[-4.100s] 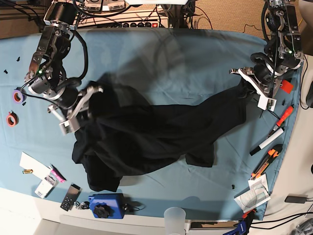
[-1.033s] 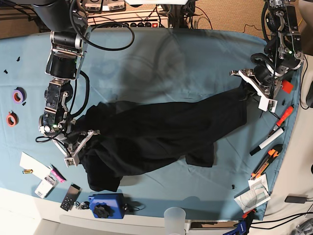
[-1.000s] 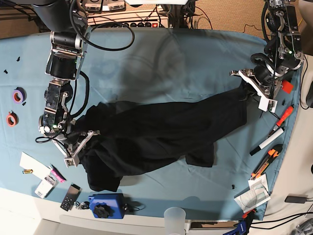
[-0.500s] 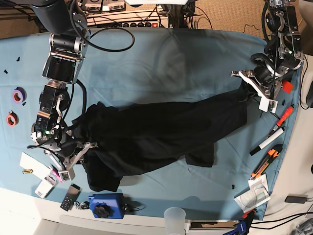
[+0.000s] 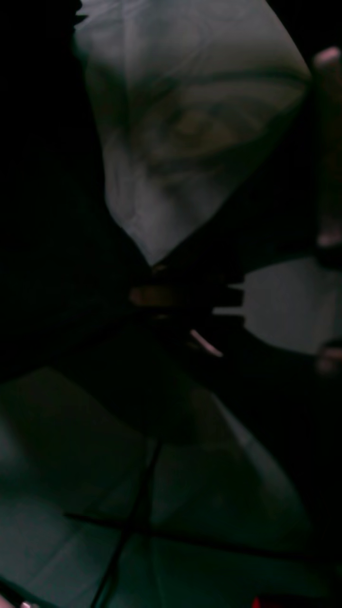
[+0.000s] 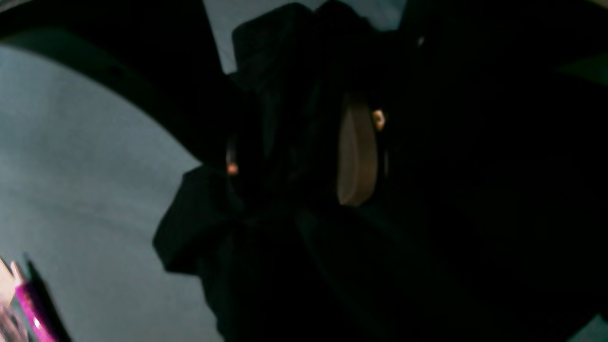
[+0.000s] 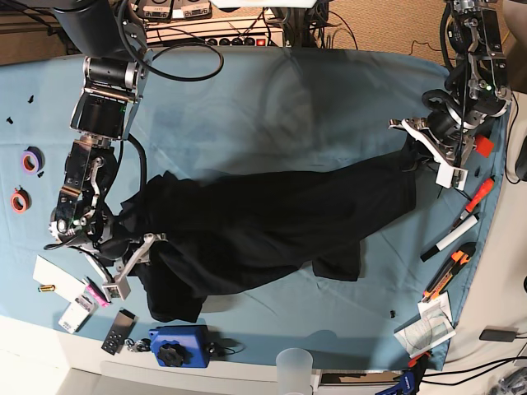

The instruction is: Layout the t-shirt on the table in an organized manner, then fold the t-shirt properly

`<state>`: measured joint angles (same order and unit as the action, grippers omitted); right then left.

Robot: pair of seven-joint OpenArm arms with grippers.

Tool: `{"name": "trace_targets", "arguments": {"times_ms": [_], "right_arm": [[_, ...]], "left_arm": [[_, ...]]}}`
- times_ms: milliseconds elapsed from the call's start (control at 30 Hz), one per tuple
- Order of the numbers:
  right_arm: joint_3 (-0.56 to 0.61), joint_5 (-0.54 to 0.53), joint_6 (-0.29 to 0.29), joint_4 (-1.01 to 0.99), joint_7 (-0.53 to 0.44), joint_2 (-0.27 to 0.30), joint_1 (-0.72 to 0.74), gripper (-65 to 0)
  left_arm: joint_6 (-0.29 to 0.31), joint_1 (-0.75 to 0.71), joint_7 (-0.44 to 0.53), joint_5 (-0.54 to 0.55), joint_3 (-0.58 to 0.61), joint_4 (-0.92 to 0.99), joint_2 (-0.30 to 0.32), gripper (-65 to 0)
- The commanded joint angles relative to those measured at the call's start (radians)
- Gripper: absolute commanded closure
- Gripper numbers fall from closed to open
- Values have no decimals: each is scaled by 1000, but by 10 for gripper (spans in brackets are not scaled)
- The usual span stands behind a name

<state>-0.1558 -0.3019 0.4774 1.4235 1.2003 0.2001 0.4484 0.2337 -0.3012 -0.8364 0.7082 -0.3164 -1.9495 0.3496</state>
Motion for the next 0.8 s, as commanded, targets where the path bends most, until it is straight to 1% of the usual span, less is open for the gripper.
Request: {"name": "trace_targets", "arguments": {"times_ms": [0,100,233,333,433,533,667,733,767], "right_arm": [[-3,-16,-1,32,-18,14,31,-255],[-3,-16,-3,69,-11,14,31,-255],[-3,-21,-4,112,37,13,31,-255],[-3,-63,-4,142,90,14,31,-255],[-18,-109,-4,181,112,13,31,-255],[-74,-154,-4,225,121,13,31,-255],[-198,-217,-3,239,143,14,21,-255],[-273,-275,3,239,144,14,-2,-255],[-312,-312,16,239,150,13,-16,-255]], "left_arm": [[4,8,25,11,-7,-17,13,0],[4,8,25,11,-7,-17,13,0],[4,8,25,11,-6,-17,13,0],[4,8,25,10,-7,-17,13,0],[4,8,25,10,-6,-17,13,0],[4,8,25,10,-7,-17,13,0],[4,8,25,11,-7,-17,13,0],[4,8,25,10,-6,-17,13,0],[4,8,25,10,-6,-17,13,0]]}}
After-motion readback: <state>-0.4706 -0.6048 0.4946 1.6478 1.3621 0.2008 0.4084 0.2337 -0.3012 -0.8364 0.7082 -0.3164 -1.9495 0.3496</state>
